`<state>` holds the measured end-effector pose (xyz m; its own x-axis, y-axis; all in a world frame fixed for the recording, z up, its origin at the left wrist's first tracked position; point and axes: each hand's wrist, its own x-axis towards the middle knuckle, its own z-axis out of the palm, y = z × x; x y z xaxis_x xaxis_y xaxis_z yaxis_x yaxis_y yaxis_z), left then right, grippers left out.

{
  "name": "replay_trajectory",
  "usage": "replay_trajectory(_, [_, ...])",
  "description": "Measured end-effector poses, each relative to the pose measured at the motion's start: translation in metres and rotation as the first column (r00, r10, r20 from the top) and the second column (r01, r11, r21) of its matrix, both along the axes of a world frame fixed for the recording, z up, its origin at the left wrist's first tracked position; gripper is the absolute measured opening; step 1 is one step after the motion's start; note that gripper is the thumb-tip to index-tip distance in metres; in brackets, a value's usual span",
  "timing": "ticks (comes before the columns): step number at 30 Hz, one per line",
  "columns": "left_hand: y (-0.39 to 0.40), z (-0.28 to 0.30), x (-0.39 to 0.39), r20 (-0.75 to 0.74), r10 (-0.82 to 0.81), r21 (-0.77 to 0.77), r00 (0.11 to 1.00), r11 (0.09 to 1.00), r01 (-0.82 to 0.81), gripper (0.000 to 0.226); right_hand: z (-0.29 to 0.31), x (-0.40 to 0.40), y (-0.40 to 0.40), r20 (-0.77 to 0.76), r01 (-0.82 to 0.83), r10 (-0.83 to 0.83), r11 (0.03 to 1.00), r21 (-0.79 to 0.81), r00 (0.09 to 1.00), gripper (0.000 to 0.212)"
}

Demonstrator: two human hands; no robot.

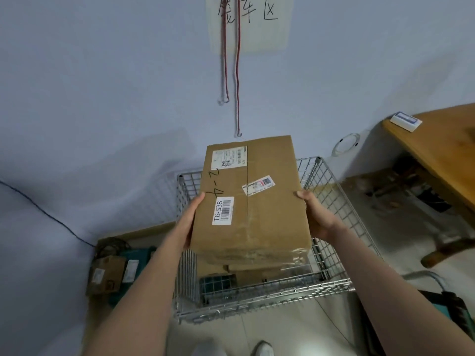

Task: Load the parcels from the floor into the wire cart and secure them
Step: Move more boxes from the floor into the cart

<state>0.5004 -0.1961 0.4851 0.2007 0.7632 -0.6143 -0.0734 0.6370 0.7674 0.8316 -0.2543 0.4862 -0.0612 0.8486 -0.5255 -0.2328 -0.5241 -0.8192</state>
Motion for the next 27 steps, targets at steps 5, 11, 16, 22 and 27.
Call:
replay_trajectory(5, [0.025,0.005,0.032,0.081,0.007,0.010,0.997,1.000,-0.008,0.048,0.014,0.028,0.030,-0.012,-0.061,0.061,0.998,-0.013,0.998,0.068])
replay_trajectory(11, [0.081,0.006,0.064,0.081,-0.013,-0.121,0.997,0.992,0.022,0.055,0.031,0.059,0.075,0.028,-0.115,0.121,0.981,-0.158,0.992,0.080])
replay_trajectory(16, [0.119,-0.007,0.084,0.026,-0.030,-0.239,0.999,0.970,0.036,0.091,0.041,0.081,0.108,0.076,-0.061,0.077,0.979,-0.196,0.994,0.076])
replay_trajectory(22, [0.131,-0.019,0.125,-0.011,-0.083,-0.288,0.996,0.955,0.077,0.079,0.018,0.117,0.116,0.051,0.013,0.000,0.970,-0.242,0.999,0.070])
replay_trajectory(27, [0.123,-0.054,0.163,-0.035,-0.110,-0.331,0.993,0.939,0.092,0.092,-0.019,0.153,0.107,-0.006,0.021,-0.024,0.959,-0.283,1.000,0.064])
